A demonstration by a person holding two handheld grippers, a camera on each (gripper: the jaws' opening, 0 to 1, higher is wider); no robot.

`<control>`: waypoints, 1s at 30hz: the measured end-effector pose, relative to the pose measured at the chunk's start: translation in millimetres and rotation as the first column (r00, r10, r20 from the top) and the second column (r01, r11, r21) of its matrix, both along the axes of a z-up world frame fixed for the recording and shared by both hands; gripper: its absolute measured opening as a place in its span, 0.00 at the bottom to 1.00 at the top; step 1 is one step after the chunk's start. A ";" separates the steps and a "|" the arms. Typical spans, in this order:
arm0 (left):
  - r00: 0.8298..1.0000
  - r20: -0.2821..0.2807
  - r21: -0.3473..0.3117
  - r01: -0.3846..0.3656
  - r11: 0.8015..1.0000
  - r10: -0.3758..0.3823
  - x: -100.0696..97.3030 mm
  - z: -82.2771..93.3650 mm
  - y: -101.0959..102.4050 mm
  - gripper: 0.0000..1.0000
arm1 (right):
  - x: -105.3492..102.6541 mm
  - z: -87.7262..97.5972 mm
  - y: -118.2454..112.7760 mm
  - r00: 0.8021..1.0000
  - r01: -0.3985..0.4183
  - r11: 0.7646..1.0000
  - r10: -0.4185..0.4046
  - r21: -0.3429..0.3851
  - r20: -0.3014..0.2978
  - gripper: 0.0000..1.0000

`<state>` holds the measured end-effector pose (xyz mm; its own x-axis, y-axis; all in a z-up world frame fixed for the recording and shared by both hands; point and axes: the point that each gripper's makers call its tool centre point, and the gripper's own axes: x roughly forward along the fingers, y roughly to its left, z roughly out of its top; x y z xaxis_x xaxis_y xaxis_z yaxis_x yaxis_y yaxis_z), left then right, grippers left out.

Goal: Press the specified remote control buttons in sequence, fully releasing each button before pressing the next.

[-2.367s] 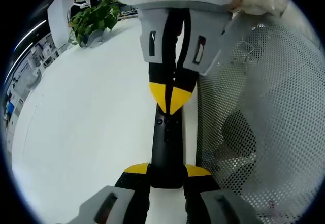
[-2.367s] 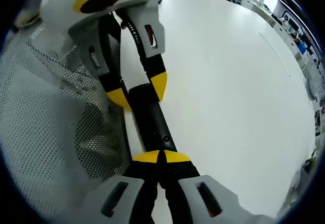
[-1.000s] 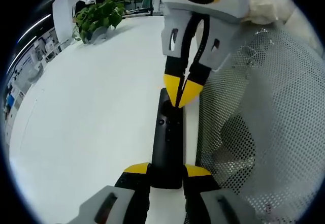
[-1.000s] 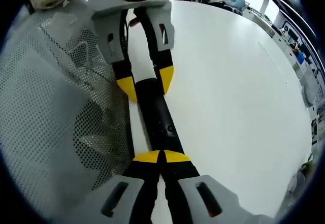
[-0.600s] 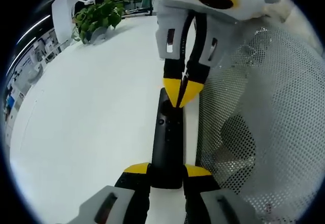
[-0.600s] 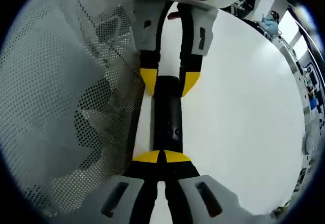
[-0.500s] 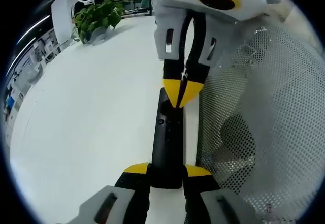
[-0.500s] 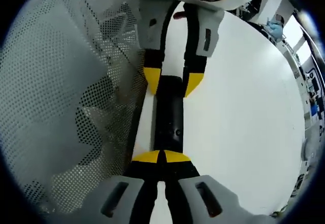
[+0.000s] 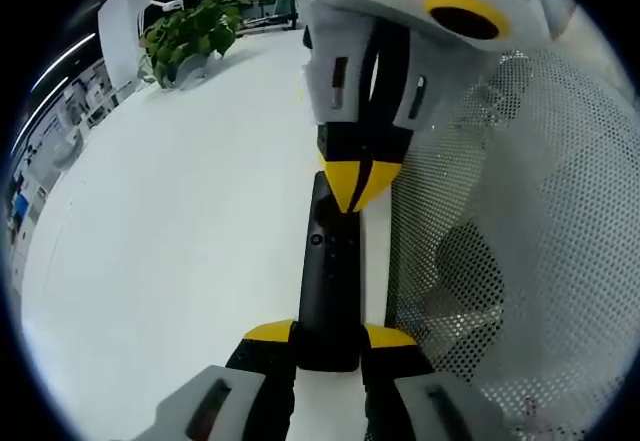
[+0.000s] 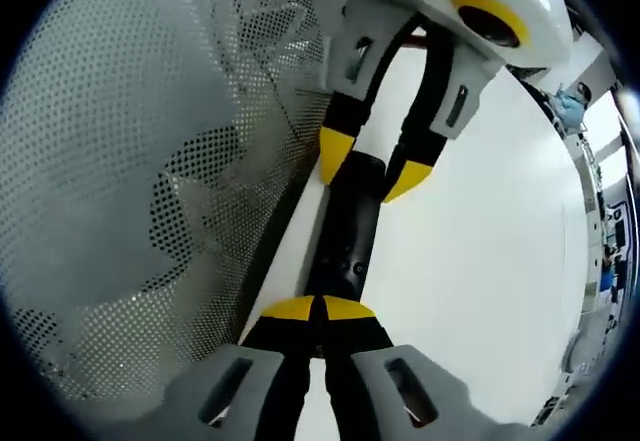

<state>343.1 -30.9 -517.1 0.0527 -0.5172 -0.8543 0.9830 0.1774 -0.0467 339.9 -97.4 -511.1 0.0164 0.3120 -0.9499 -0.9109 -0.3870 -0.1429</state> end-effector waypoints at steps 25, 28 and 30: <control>0.999 0.021 0.016 0.027 1.000 -0.027 -0.4 0.4 0.4 0.25 | 22.0 4.0 2.7 0.859 0.465 0.882 -0.430 0.072 -0.278 0.00; 0.999 0.021 0.016 0.027 1.000 -0.027 -0.4 0.5 0.3 0.25 | 23.4 4.2 5.0 0.864 0.456 0.888 -0.424 0.065 -0.273 0.00; 0.999 0.021 0.016 0.026 1.000 -0.026 -0.2 0.5 0.3 0.25 | 23.8 2.6 6.2 0.873 0.438 0.897 -0.411 0.054 -0.261 0.00</control>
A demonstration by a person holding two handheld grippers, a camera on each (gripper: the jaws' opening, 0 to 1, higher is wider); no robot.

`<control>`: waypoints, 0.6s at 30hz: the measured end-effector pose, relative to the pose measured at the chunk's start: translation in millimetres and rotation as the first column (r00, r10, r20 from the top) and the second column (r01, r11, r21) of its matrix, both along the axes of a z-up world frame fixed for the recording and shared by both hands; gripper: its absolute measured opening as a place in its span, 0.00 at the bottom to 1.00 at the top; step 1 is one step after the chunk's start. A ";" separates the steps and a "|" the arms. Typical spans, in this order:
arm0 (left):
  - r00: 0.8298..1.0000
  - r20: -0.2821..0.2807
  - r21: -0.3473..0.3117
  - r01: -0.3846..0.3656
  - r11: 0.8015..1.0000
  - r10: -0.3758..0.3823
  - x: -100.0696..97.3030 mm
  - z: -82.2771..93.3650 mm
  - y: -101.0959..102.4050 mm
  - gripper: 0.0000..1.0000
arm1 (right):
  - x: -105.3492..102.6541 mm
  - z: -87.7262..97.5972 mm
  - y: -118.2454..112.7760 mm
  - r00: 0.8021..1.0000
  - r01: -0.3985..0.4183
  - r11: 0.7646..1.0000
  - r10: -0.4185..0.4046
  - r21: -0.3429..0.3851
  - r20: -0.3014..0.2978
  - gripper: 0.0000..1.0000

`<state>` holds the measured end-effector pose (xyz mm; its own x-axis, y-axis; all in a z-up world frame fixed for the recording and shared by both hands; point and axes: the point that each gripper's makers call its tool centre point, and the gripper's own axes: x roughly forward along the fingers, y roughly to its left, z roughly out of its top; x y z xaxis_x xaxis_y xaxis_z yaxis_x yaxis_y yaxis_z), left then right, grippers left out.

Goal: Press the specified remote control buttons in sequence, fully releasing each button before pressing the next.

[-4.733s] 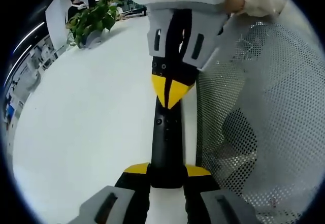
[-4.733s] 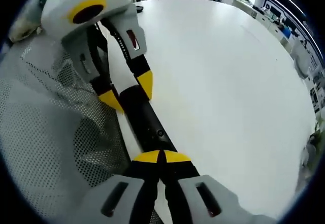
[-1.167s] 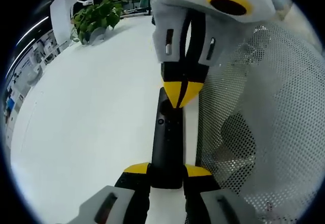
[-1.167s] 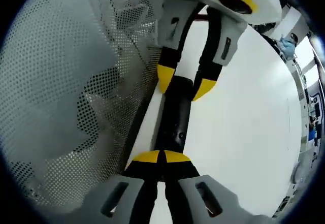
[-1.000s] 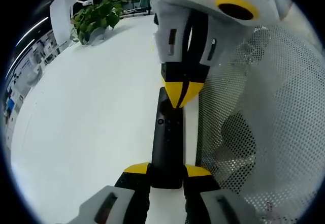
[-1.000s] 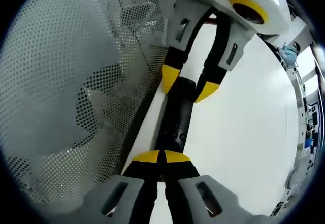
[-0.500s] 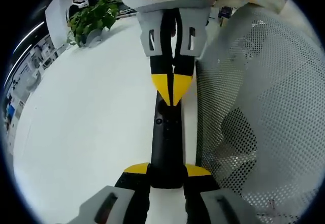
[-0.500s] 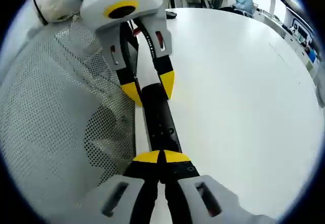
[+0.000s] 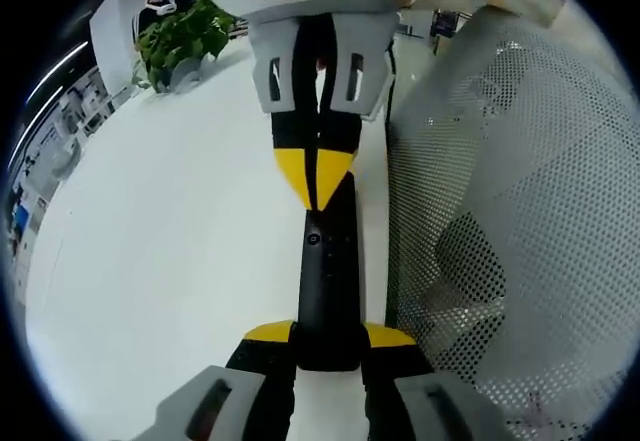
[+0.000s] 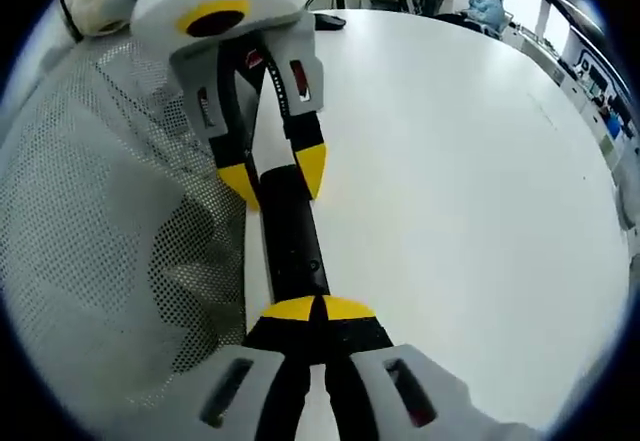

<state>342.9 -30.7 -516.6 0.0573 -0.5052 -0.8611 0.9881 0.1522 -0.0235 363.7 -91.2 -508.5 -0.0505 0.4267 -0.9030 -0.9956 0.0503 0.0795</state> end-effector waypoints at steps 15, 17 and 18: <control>1.000 0.003 0.002 -0.001 1.000 0.001 0.6 -0.3 -0.2 0.25 | 1.6 -3.3 0.6 0.996 -0.038 0.993 0.029 -0.113 -0.085 0.00; 1.000 0.003 0.002 -0.002 1.000 0.002 0.8 -0.5 -0.2 0.25 | 1.6 -3.7 -0.2 0.996 -0.038 0.992 0.028 -0.118 -0.085 0.00; 1.000 0.003 0.002 -0.002 1.000 0.002 0.8 -0.5 -0.2 0.25 | 1.2 -3.4 -0.7 0.996 -0.034 0.992 0.024 -0.119 -0.086 0.00</control>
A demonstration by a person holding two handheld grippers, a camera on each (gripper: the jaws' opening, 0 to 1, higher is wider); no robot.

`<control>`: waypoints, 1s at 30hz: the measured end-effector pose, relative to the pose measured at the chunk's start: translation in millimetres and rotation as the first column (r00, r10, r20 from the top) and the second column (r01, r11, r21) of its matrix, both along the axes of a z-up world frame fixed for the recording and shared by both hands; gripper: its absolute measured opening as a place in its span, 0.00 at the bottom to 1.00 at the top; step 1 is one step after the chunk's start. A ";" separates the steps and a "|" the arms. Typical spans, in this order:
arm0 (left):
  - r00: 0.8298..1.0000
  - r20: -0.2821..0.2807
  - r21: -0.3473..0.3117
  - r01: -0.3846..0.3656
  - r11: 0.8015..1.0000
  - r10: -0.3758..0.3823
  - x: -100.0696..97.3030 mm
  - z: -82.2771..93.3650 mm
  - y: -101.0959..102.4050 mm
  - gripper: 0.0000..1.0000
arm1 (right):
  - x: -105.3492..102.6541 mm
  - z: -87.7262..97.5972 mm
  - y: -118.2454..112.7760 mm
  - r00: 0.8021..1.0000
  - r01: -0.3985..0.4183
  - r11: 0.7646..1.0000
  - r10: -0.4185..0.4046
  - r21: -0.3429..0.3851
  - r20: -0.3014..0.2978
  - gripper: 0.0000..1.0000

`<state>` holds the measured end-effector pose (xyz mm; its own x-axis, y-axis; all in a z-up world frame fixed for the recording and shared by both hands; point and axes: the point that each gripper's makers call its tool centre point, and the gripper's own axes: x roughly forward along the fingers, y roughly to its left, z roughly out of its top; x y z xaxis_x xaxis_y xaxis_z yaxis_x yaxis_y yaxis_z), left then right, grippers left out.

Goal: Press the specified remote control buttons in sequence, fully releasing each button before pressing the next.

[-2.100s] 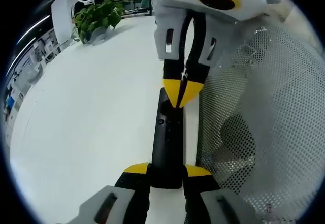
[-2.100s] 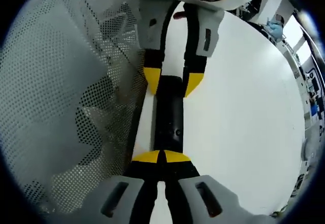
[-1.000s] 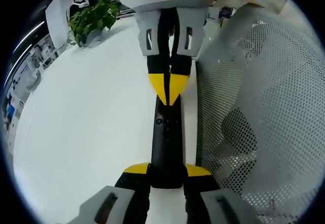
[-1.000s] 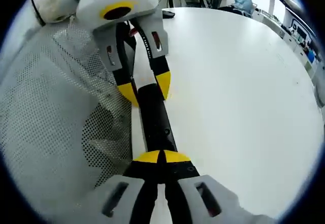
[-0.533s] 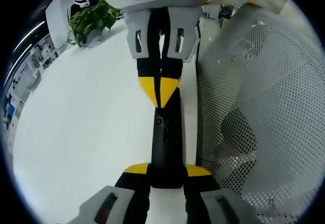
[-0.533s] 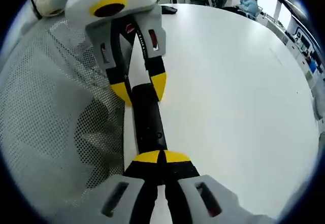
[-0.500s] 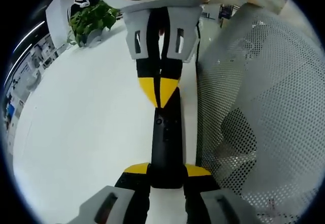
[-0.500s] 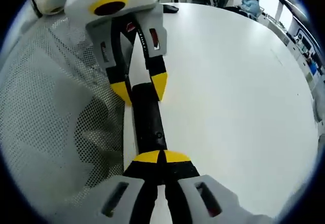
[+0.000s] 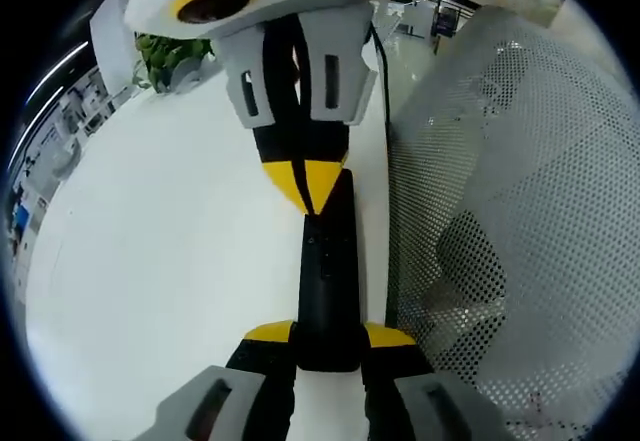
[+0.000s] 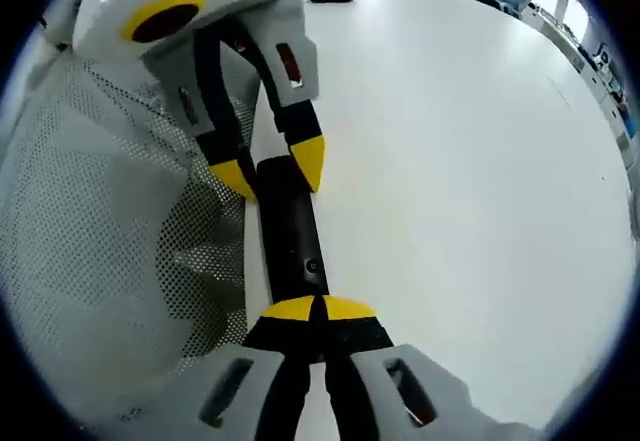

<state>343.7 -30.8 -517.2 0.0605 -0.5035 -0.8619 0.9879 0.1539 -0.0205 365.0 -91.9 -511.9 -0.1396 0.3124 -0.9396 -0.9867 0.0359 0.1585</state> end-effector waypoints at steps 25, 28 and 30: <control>1.000 -0.001 0.002 -0.003 1.000 0.003 -0.4 0.0 0.0 0.25 | -16.2 4.7 -16.4 0.992 -0.008 0.996 -0.002 0.084 0.124 0.04; 1.000 -0.001 0.002 -0.003 1.000 0.003 -0.3 0.2 0.1 0.25 | -15.7 4.7 -15.5 0.986 -0.056 0.996 0.044 0.071 0.162 0.05; 1.000 -0.001 0.002 -0.003 1.000 0.003 -0.3 0.1 0.1 0.25 | -16.2 4.5 -15.0 0.986 -0.061 0.996 0.049 0.070 0.161 0.05</control>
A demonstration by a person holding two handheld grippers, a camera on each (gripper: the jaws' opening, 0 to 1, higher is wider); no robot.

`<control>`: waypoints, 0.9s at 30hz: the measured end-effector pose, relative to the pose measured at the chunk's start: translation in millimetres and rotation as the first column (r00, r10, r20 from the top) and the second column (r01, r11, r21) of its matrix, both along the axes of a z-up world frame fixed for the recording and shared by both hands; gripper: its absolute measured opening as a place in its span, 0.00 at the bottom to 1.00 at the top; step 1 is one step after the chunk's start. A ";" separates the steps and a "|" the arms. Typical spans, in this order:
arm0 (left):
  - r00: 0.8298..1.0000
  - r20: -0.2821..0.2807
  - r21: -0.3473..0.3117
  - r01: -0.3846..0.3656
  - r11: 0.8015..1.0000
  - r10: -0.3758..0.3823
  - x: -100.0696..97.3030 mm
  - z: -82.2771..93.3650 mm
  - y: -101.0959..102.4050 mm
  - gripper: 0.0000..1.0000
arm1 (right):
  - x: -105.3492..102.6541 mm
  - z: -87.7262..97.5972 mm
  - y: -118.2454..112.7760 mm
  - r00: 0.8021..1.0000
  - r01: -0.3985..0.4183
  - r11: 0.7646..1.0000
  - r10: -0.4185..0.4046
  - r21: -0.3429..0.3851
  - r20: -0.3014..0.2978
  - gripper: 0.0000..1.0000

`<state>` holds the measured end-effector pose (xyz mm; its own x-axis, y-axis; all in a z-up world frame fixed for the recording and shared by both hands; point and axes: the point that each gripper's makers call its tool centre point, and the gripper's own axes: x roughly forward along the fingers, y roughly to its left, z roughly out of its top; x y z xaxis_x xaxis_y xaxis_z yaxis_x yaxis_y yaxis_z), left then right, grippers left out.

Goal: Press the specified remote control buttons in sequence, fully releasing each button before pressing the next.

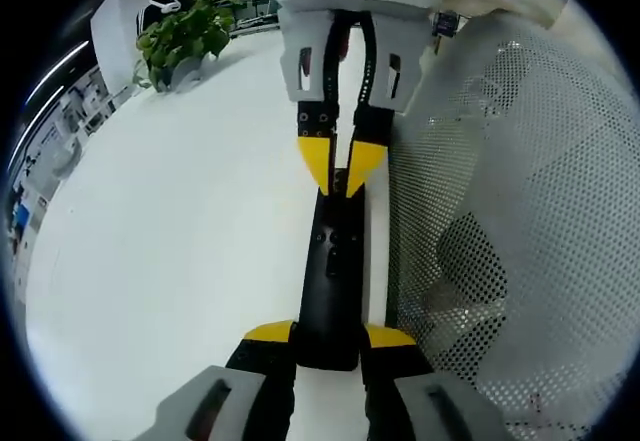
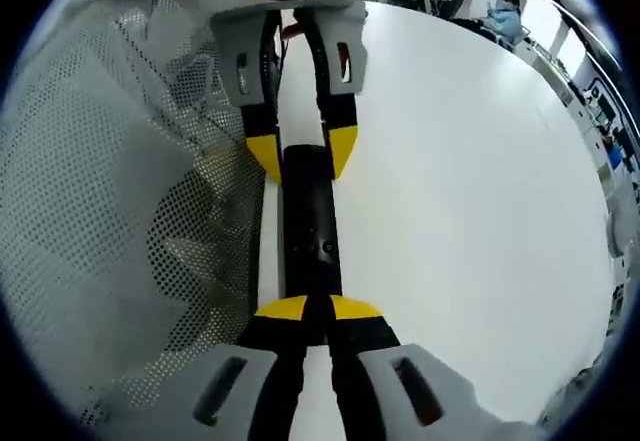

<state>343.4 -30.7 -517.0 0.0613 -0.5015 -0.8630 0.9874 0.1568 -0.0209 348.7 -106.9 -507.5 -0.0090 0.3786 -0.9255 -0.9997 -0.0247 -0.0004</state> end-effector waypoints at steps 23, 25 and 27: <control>1.000 -0.002 0.005 0.005 1.000 -0.005 -0.4 -0.2 -0.1 0.25 | -1.2 -1.5 0.4 1.000 0.000 1.000 0.000 -0.010 0.029 0.05; 1.000 -0.002 0.003 0.003 1.000 -0.003 -0.5 -0.2 0.1 0.25 | -1.4 -0.7 0.9 0.999 0.047 0.999 -0.048 0.024 0.018 0.05; 1.000 -0.003 0.000 -0.001 1.000 0.001 -0.6 -0.2 0.3 0.25 | -2.1 0.5 2.6 0.996 0.084 0.995 -0.084 0.061 0.004 0.07</control>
<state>342.8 -30.4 -517.2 0.0590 -0.5013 -0.8633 0.9872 0.1576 -0.0241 346.6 -104.3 -507.0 0.0308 0.4336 -0.9006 -0.9982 0.0595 -0.0055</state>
